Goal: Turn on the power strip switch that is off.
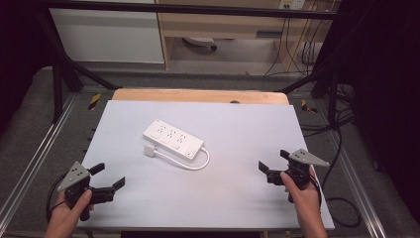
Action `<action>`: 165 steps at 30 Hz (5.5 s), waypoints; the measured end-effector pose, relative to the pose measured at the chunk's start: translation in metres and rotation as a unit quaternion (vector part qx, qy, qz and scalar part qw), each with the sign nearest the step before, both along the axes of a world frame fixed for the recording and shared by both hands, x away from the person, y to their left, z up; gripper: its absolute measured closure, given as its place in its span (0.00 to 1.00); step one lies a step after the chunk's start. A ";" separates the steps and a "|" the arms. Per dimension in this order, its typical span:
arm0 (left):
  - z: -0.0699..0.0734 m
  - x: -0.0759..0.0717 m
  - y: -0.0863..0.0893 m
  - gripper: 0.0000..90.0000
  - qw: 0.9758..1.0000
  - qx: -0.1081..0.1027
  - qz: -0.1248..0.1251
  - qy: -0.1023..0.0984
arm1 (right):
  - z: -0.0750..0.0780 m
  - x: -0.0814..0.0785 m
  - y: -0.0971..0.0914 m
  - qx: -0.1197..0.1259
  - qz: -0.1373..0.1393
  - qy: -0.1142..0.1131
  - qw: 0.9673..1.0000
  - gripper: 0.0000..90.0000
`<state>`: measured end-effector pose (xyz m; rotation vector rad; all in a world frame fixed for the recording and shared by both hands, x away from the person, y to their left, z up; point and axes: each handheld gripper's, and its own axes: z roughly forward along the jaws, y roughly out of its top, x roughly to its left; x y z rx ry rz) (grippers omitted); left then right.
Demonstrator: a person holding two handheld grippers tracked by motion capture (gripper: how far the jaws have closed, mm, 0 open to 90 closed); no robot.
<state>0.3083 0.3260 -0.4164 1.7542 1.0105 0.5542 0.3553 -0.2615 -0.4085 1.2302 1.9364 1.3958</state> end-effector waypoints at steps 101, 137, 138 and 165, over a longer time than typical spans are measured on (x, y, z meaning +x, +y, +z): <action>0.045 0.111 -0.133 0.42 0.997 -0.019 -0.070 0.021 | -0.019 0.000 0.012 -0.044 0.030 0.024 0.998 0.02; 0.006 0.140 -0.144 0.93 0.994 0.026 -0.074 0.070 | -0.021 0.000 0.009 -0.051 0.033 0.027 0.998 0.02; 0.005 0.141 -0.145 0.93 0.994 0.027 -0.074 0.070 | -0.021 0.000 0.009 -0.051 0.033 0.028 0.998 0.02; -0.008 0.147 -0.149 1.00 0.991 0.022 -0.081 0.101 | -0.022 0.000 0.009 -0.064 0.034 0.027 0.997 0.02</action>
